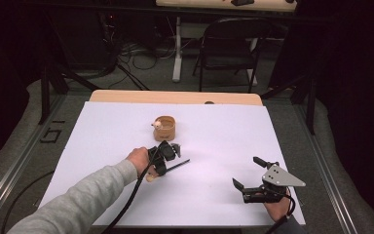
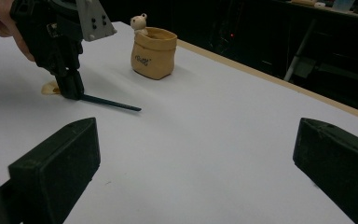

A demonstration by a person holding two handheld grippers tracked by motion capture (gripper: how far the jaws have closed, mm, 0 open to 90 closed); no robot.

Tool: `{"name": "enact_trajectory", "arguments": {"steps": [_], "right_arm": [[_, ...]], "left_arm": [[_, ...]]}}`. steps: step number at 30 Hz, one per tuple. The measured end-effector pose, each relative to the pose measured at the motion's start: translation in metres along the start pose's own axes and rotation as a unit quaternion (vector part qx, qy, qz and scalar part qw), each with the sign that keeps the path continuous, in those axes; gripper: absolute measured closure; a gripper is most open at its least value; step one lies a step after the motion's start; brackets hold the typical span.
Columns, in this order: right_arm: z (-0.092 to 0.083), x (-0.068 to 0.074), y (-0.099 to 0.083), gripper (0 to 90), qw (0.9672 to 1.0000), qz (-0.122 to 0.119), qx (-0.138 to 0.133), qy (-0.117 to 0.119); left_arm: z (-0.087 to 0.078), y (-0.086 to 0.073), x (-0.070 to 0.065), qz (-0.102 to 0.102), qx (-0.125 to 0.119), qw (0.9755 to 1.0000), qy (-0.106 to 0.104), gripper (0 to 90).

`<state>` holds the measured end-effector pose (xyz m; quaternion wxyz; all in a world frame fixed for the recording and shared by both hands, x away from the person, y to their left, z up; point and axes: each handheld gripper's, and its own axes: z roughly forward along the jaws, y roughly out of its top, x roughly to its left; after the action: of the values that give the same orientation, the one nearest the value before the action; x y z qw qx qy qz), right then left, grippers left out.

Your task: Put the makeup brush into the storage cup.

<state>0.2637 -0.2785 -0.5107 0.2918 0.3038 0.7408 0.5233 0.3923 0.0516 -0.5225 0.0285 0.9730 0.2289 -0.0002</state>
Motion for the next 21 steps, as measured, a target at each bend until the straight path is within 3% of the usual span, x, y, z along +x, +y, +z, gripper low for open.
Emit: {"name": "enact_trajectory", "arguments": {"steps": [6, 11, 21], "right_arm": [[0.000, -0.001, -0.001, 0.1, 1.0000, 0.003, 0.001, 0.000], [0.000, -0.001, 0.000, 0.1, 1.0000, 0.001, 0.008, 0.002], [0.001, 0.000, 0.002, 0.2, 0.9999, -0.001, 0.011, 0.005]], "left_arm": [[-0.007, -0.005, 0.001, 0.007, -0.019, 0.9998, 0.005, 83.8], [-0.014, -0.007, -0.005, 0.029, -0.031, 0.9990, 0.012, 83.7], [-0.028, -0.008, -0.012, 0.078, -0.029, 0.9964, 0.016, 83.6]]}}
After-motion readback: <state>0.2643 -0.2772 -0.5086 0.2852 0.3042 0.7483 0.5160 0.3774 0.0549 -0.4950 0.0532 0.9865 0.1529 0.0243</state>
